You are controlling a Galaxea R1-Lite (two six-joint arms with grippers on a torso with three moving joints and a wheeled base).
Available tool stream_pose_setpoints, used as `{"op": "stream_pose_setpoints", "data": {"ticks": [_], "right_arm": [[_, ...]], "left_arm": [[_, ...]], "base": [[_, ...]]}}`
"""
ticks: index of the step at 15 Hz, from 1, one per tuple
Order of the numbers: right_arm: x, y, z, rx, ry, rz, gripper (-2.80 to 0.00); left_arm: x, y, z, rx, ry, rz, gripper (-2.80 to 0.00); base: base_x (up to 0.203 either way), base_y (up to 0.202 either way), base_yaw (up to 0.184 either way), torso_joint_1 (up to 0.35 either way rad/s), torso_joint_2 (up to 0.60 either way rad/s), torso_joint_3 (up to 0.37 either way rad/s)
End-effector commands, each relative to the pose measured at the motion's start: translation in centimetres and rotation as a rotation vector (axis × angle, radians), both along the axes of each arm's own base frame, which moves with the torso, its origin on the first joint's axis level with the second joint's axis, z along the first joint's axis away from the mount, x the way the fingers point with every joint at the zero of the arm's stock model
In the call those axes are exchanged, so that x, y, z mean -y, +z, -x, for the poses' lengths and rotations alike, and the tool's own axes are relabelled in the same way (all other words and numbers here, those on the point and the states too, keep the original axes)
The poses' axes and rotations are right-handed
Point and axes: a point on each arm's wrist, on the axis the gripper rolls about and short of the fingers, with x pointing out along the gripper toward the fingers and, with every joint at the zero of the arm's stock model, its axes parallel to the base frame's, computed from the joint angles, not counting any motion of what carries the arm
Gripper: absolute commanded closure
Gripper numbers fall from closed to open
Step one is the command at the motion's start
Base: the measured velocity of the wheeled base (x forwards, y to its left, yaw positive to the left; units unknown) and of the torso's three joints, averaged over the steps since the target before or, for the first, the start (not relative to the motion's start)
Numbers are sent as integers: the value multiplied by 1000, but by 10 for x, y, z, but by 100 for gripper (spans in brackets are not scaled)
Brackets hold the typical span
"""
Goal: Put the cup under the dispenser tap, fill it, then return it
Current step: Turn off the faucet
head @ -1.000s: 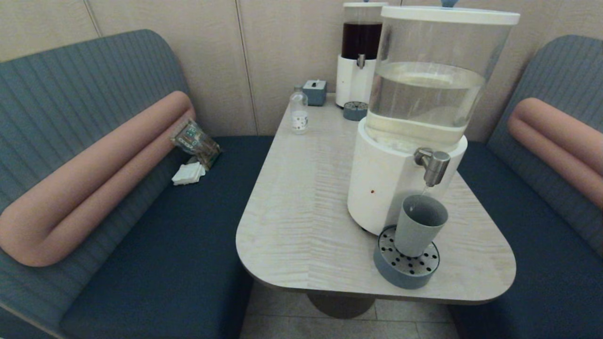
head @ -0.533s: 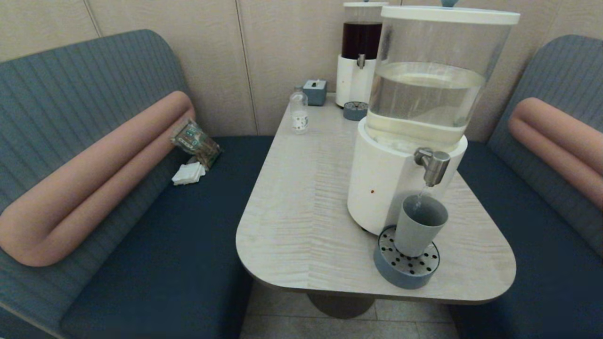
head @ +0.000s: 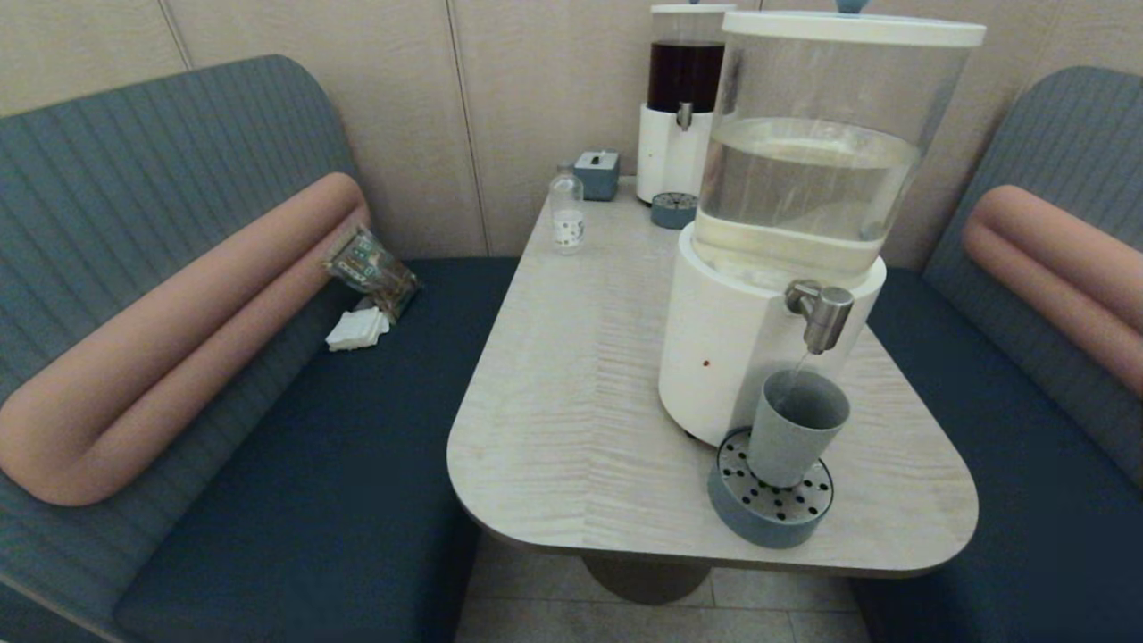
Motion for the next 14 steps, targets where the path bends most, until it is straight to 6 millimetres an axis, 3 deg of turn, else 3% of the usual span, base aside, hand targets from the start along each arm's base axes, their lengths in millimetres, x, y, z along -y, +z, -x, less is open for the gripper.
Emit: {"op": "stream_pose_setpoints", "data": {"ticks": [1, 4, 6, 7, 9, 11, 14], "right_arm": [[0, 0, 0, -2, 0, 0, 0], [0, 0, 0, -2, 0, 0, 0], [0, 0, 0, -2, 0, 0, 0], [0, 0, 0, -2, 0, 0, 0], [0, 0, 0, -2, 0, 0, 0], [0, 0, 0, -2, 0, 0, 0], [0, 0, 0, -2, 0, 0, 0]], "left_arm": [[0, 21, 7, 64, -11, 12, 0], [0, 121, 24, 201, -50, 133, 0], [1, 183, -1, 169, -75, 245, 0], [2, 203, -21, 142, -90, 280, 0], [5, 233, -69, 78, -193, 327, 0], [11, 250, -104, 4, -434, 338, 0], [16, 269, -146, -89, -640, 328, 0]], "base": [[0, 0, 0, 0, 0, 0], [0, 0, 0, 0, 0, 0], [0, 0, 0, 0, 0, 0], [0, 0, 0, 0, 0, 0], [0, 0, 0, 0, 0, 0], [0, 0, 0, 0, 0, 0], [0, 0, 0, 0, 0, 0]]}}
